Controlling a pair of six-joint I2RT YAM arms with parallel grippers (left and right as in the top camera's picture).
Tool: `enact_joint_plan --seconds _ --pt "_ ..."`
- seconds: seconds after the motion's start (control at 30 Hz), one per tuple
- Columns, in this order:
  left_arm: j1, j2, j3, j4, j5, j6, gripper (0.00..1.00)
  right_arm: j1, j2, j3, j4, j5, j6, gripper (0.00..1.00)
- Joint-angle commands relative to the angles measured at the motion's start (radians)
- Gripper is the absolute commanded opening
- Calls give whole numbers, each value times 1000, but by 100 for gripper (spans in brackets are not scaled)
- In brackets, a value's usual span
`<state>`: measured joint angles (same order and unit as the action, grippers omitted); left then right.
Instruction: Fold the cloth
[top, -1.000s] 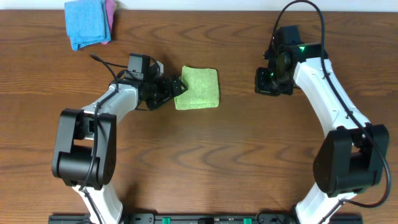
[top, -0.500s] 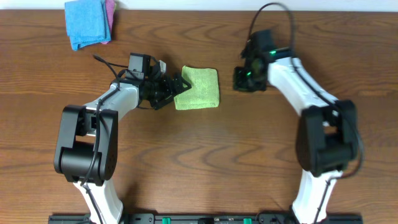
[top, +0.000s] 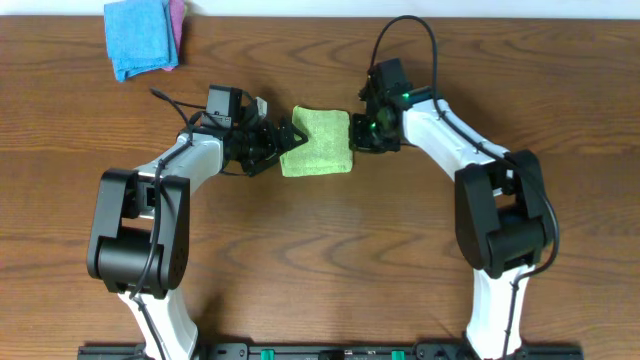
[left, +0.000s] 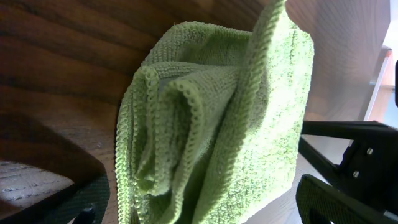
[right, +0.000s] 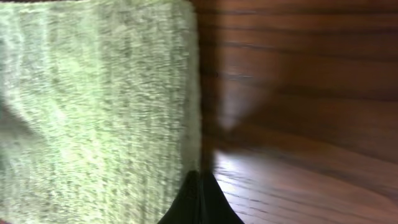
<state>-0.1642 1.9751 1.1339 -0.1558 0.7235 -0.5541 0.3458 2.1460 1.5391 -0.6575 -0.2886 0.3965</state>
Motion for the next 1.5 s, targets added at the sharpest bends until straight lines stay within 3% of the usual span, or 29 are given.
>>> enact_joint_plan --seconds 0.0,0.5,0.67,0.8,0.83,1.03,1.33,1.47 --pt "0 48 -7 -16 -31 -6 98 19 22 -2 8 -11 30 1" --pt "-29 93 -8 -28 -49 0 93 22 27 -2 37 -66 52 1" --pt "-40 123 -8 -26 -42 -1 66 23 27 -2 37 -84 52 1" --pt "-42 130 -7 -11 -39 -8 12 22 27 -2 35 -88 51 1" --pt "-40 130 -6 2 -26 -8 6 22 27 -1 33 -94 51 1" --pt "13 122 50 87 63 -37 6 -10 6 60 -69 -95 -10 1" --pt "183 42 480 90 104 -135 5 -104 -69 221 -244 -21 -84 1" --pt "282 27 668 73 16 -119 6 -106 -71 227 -267 -21 -84 1"
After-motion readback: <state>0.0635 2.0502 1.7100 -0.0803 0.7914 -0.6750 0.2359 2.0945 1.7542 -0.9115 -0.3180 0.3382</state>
